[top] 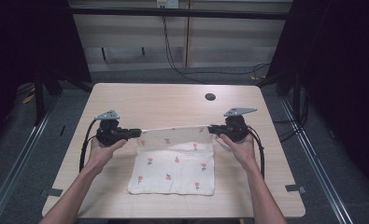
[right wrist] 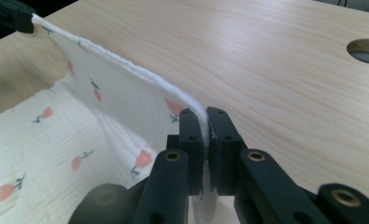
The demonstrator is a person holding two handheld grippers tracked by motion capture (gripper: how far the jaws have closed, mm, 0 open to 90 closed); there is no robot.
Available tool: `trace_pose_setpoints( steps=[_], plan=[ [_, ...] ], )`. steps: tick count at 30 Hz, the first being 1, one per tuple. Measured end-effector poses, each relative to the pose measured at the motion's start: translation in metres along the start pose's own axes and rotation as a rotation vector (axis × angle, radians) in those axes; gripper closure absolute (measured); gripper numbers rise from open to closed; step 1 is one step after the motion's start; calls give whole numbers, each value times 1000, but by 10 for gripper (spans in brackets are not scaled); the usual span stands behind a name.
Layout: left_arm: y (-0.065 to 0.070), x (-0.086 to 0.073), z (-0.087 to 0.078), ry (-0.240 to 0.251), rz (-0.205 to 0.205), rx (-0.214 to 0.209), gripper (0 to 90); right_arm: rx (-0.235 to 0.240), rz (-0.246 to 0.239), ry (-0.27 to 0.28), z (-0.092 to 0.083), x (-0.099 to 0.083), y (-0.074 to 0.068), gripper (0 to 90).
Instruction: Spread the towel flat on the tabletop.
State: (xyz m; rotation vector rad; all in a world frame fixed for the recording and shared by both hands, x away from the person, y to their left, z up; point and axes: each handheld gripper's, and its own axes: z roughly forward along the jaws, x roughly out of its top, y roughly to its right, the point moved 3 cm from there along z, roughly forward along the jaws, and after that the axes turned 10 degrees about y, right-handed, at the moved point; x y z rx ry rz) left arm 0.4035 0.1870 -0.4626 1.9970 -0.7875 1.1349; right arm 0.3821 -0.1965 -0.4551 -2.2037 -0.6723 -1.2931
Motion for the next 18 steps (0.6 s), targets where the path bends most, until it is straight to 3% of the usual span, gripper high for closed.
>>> trace_pose_setpoints(
  steps=[5,8,10,16,18],
  plan=[
    [-10,-1,14,-5,-27,32,857,-41,7,-30,12,-4,13,832],
    [-12,-2,20,-17,-23,38,780,-78,19,-41,19,-6,20,776],
    [-15,-3,20,-5,-40,45,749,-102,20,-32,21,-7,23,716],
    [-15,-5,11,-8,-32,83,602,-106,18,-20,18,-6,22,636],
    [-11,-7,6,-21,-37,76,575,-104,19,-25,13,-5,21,591]
  ],
)
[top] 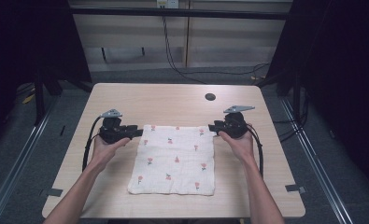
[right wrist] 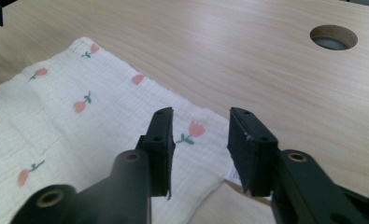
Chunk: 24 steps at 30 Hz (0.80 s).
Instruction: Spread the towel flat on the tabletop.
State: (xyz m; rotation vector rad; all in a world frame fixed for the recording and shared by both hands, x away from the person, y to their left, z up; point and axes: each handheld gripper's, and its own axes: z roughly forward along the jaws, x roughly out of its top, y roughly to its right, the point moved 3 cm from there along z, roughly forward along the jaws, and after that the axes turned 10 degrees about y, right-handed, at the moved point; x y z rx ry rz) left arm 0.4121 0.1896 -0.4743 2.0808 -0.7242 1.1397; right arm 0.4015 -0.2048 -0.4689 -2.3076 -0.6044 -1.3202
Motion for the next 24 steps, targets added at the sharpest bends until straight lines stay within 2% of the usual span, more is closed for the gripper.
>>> trace_pose_setpoints(
  steps=[1,2,4,6,7,9,10,12,13,15,17,18,20,22,24],
  plan=[
    [2,-1,-3,-2,10,-2,561,10,0,-9,-2,0,-1,548],
    [4,-3,-5,3,6,-11,554,30,6,-19,-5,-1,-2,529],
    [10,-6,-11,-4,25,-23,542,50,-11,-27,-12,-3,-7,513],
    [15,-9,-16,-4,12,-31,522,77,-14,-36,-21,-6,-12,480],
    [18,-12,-20,-15,-8,-32,495,87,-16,-43,-24,-8,-15,477],
    [22,-16,-27,-34,10,-19,472,107,-26,-58,-35,-11,-21,463],
    [25,-17,-31,-29,3,-30,466,114,-37,-56,-40,-13,-25,463],
    [32,-21,-40,-33,28,-42,482,127,-50,-57,-49,-16,-33,471],
    [35,-22,-45,-38,38,-46,488,145,-54,-68,-58,-23,-41,497],
    [44,-25,-53,-42,40,-68,485,150,-53,-70,-61,-26,-45,497],
    [58,-27,-60,-41,24,-112,490,183,-52,-91,-66,-39,-57,494],
    [63,-28,-61,-43,41,-111,487,194,-49,-116,-68,-50,-66,493],
    [75,-33,-64,-53,62,-142,487,213,-46,-130,-72,-62,-75,499],
    [80,-39,-66,-69,80,-124,490,220,-54,-153,-77,-74,-85,518],
    [77,-47,-70,-70,48,-107,510,255,-48,-174,-84,-85,-93,540]
  ],
)
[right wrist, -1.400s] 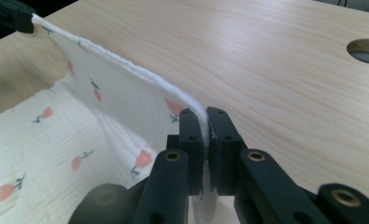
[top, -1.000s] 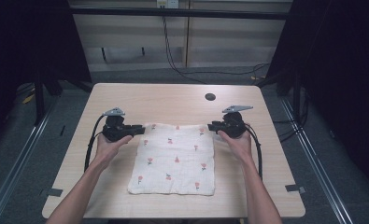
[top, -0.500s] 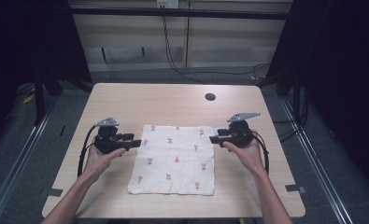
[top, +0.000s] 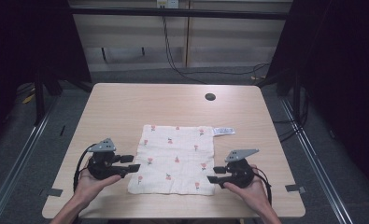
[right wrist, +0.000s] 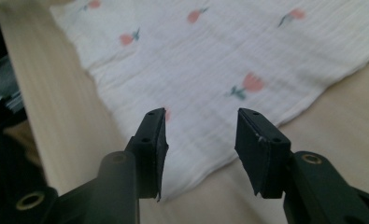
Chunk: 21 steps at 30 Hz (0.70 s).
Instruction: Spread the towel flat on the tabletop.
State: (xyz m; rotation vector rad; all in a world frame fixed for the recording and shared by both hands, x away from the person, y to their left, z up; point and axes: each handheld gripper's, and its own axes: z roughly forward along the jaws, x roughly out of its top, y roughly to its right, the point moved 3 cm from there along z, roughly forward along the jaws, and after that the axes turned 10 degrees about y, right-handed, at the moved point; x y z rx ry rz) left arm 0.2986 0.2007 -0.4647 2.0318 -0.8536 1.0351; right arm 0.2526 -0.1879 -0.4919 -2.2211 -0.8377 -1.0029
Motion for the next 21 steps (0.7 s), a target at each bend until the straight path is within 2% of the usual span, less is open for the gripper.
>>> trace_pose_setpoints(
  steps=[1,3,5,7,8,10,11,12,13,14,15,17,19,20,21],
  plan=[
    [-2,-4,-2,2,-21,1,518,4,-3,-14,-1,-4,-3,548],
    [-5,-13,-6,-24,-13,10,543,0,-4,-27,-1,-13,-8,555],
    [-7,-20,-8,-43,-22,5,559,-6,-27,-28,2,-18,-10,558],
    [-4,-25,-13,-54,-25,20,577,-21,-31,-35,5,-21,-13,557],
    [0,-28,-16,-51,-15,-4,576,-33,-49,-33,7,-22,-15,556],
    [5,-34,-19,-55,9,-2,569,-31,-60,-21,8,-21,-17,557],
    [4,-35,-19,-62,3,-14,570,-31,-73,-19,10,-21,-17,557],
    [4,-35,-18,-66,3,-15,570,-32,-83,-54,14,-25,-18,556],
    [2,-35,-16,-63,5,-15,570,-32,-83,-54,14,-25,-18,556],
    [2,-35,-13,-67,2,-16,570,-51,-126,-54,15,-25,-21,577],
    [2,-36,-11,-75,7,-26,570,-51,-126,-54,15,-25,-21,577],
    [3,-37,-8,-86,25,-39,579,-80,-177,-62,15,-26,-24,618],
    [6,-40,-3,-110,49,-74,669,-86,-172,-63,13,-27,-24,708],
    [7,-41,-1,-121,51,-77,669,-86,-167,-65,13,-27,-24,746],
    [9,-42,3,-134,54,-76,669,-86,-167,-65,13,-27,-24,746]
  ],
)
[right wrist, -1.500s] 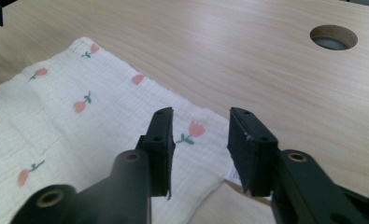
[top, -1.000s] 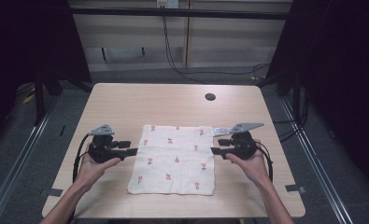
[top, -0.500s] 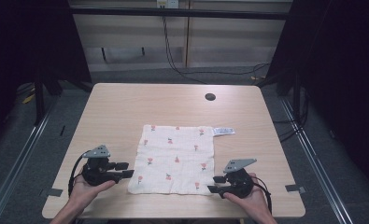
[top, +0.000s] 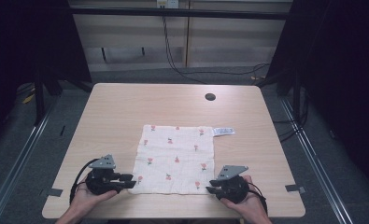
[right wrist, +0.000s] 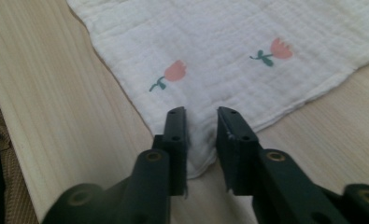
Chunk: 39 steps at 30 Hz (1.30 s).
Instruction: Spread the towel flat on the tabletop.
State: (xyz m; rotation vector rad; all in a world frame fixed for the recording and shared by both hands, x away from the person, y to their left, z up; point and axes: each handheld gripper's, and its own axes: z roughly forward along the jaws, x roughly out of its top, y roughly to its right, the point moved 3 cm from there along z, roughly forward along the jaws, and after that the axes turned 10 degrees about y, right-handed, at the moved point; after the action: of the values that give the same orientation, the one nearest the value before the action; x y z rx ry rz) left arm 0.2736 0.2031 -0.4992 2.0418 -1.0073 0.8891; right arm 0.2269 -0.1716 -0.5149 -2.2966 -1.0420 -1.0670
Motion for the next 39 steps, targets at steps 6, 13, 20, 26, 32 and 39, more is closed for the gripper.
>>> trace_pose_setpoints(
  steps=[6,13,20,26,32,39],
  plan=[
    [7,-4,16,-33,30,27,551,16,29,5,-5,-4,7,853],
    [10,-9,21,-69,72,33,554,39,51,4,-7,-6,11,868],
    [12,-9,23,-71,131,100,800,42,77,-11,-13,-9,12,870],
    [19,-13,19,-93,108,27,900,56,77,-25,-20,-14,8,876],
    [26,-19,12,-121,49,-39,900,81,88,-36,-28,-20,-4,879],
    [26,-13,5,-87,29,-86,758,54,83,9,-37,-21,-9,715]
  ],
)
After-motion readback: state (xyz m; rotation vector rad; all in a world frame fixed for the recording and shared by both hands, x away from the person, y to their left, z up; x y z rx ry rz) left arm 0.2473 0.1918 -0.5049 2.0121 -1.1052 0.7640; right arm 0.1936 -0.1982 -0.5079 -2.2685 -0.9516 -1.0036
